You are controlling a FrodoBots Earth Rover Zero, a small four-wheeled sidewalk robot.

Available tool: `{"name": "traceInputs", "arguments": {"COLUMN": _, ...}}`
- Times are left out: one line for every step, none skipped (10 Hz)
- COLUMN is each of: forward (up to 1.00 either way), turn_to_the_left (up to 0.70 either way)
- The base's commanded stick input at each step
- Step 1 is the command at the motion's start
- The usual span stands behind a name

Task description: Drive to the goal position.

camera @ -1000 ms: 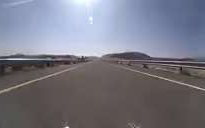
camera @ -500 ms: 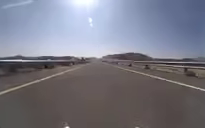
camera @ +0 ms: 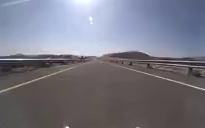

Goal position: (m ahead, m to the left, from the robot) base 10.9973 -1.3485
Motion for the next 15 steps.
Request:
{"name": "traceInputs", "arguments": {"forward": 0.70, "turn_to_the_left": 0.00}}
{"name": "traceInputs", "arguments": {"forward": 0.70, "turn_to_the_left": 0.00}}
{"name": "traceInputs", "arguments": {"forward": 0.70, "turn_to_the_left": 0.00}}
{"name": "traceInputs", "arguments": {"forward": 0.70, "turn_to_the_left": 0.00}}
{"name": "traceInputs", "arguments": {"forward": 0.70, "turn_to_the_left": 0.00}}
{"name": "traceInputs", "arguments": {"forward": 0.70, "turn_to_the_left": 0.00}}
{"name": "traceInputs", "arguments": {"forward": 0.70, "turn_to_the_left": 0.00}}
{"name": "traceInputs", "arguments": {"forward": 0.70, "turn_to_the_left": 0.00}}
{"name": "traceInputs", "arguments": {"forward": 0.70, "turn_to_the_left": 0.00}}
{"name": "traceInputs", "arguments": {"forward": 0.70, "turn_to_the_left": 0.00}}
{"name": "traceInputs", "arguments": {"forward": 0.70, "turn_to_the_left": 0.00}}
{"name": "traceInputs", "arguments": {"forward": 0.70, "turn_to_the_left": 0.00}}
{"name": "traceInputs", "arguments": {"forward": 0.70, "turn_to_the_left": 0.00}}
{"name": "traceInputs", "arguments": {"forward": 0.70, "turn_to_the_left": 0.00}}
{"name": "traceInputs", "arguments": {"forward": 0.70, "turn_to_the_left": 0.00}}
